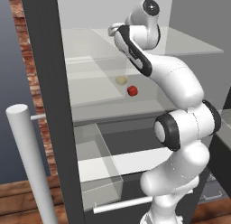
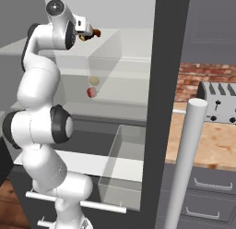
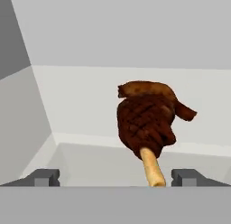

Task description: Transport the steak and bell pepper to the fridge. Place the steak on the rack containing meat and place the bell pepper on the rack containing the vegetable, ensuring meats and vegetables are on different racks.

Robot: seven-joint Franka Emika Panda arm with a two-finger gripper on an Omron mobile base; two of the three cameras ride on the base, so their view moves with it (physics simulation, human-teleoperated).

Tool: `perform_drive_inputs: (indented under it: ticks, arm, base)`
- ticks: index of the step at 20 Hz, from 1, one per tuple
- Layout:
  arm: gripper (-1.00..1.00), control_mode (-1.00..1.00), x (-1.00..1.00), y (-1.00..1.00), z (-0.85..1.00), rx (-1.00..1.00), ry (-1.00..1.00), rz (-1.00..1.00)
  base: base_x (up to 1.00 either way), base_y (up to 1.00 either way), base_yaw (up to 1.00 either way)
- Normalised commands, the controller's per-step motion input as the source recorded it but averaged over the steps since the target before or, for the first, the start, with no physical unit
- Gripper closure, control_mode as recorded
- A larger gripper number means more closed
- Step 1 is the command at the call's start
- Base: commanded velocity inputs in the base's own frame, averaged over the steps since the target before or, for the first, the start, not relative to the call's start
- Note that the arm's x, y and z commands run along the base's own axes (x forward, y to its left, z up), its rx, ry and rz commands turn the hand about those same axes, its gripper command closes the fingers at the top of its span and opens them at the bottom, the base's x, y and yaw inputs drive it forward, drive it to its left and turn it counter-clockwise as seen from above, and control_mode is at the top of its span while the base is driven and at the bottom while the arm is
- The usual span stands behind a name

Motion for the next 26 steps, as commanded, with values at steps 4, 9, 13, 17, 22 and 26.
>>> perform_drive_inputs:
  ticks: [4, 9, 13, 17, 22, 26]
  arm:
    - [-1.00, -1.00, -0.97, -0.01, 0.02, 0.01, -0.01, -0.01]
    - [-1.00, -1.00, -1.00, -0.20, -0.01, 0.06, 0.00, 0.00]
    - [-1.00, -1.00, -1.00, -0.27, 0.00, 0.08, 0.00, 0.00]
    - [-1.00, -1.00, -1.00, -0.12, -0.14, 0.04, 0.00, 0.00]
    - [-1.00, -1.00, -1.00, -0.11, -0.23, 0.00, 0.03, 0.00]
    - [-1.00, -1.00, -1.00, -0.11, -0.08, 0.00, 0.22, 0.00]
  base:
    - [0.00, 0.00, 0.00]
    - [0.00, 0.00, 0.00]
    - [0.00, 0.00, 0.00]
    - [0.00, 0.00, 0.00]
    - [0.00, 0.00, 0.00]
    - [0.00, 0.00, 0.00]
